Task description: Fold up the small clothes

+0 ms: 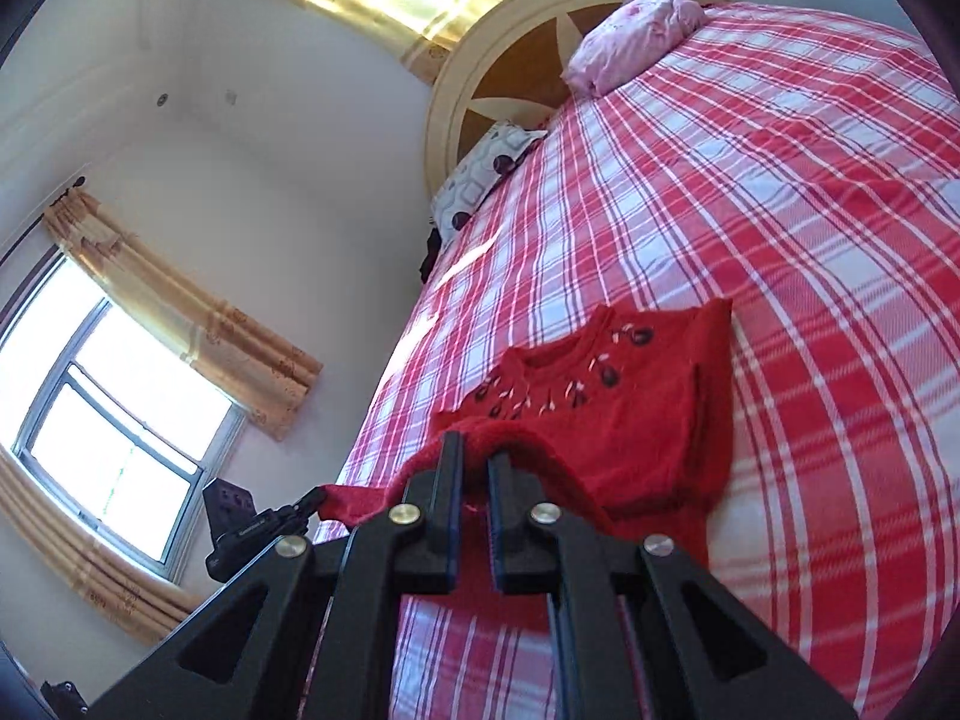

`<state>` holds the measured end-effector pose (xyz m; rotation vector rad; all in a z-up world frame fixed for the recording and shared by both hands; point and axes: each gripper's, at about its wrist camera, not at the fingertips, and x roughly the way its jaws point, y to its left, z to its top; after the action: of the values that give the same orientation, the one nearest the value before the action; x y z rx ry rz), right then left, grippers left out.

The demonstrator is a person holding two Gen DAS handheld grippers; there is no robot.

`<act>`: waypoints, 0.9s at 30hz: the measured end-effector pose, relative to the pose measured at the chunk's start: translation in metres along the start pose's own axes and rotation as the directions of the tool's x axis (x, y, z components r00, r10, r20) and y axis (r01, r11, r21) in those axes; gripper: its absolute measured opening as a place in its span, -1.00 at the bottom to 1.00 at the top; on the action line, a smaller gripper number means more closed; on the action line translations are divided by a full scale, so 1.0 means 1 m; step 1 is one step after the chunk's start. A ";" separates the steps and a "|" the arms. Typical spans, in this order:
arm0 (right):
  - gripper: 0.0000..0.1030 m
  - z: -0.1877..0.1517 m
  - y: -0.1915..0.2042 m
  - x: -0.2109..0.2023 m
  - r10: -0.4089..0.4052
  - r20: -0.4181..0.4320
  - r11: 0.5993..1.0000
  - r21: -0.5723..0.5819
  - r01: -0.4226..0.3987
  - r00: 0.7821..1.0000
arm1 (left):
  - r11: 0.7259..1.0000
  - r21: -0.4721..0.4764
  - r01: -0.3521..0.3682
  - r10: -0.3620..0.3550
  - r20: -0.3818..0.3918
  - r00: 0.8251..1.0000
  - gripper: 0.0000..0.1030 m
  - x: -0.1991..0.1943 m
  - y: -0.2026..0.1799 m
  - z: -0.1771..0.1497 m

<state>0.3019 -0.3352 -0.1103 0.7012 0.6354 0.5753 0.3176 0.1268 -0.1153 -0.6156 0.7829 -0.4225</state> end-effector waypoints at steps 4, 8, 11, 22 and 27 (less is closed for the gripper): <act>-0.80 0.027 -0.011 0.020 -0.015 0.012 1.000 0.013 0.015 1.000 | 1.000 -0.011 -0.004 0.004 -0.006 1.000 -0.95 0.023 0.002 0.022; -0.80 0.047 -0.026 0.041 -0.025 0.013 0.999 0.045 0.024 1.000 | 0.999 -0.040 -0.022 0.021 -0.026 0.999 -0.95 0.045 0.015 0.035; -0.80 0.055 -0.041 0.058 -0.047 0.001 0.997 0.069 0.047 0.999 | 0.996 -0.073 -0.041 0.037 -0.053 0.998 -0.95 0.063 0.030 0.039; -0.80 0.066 -0.101 0.101 -0.142 -0.056 0.977 0.155 0.149 0.988 | 0.978 -0.193 -0.078 0.058 -0.106 0.993 -0.94 0.116 0.060 0.049; -0.80 0.073 -0.118 0.118 -0.198 -0.073 0.965 0.163 0.207 0.978 | 0.978 -0.183 -0.102 0.077 -0.139 0.987 -0.93 0.128 0.059 0.054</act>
<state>0.4633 -0.3604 -0.1923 0.7711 0.8052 0.3546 0.4478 0.1177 -0.1912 -0.7321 0.9809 -0.3098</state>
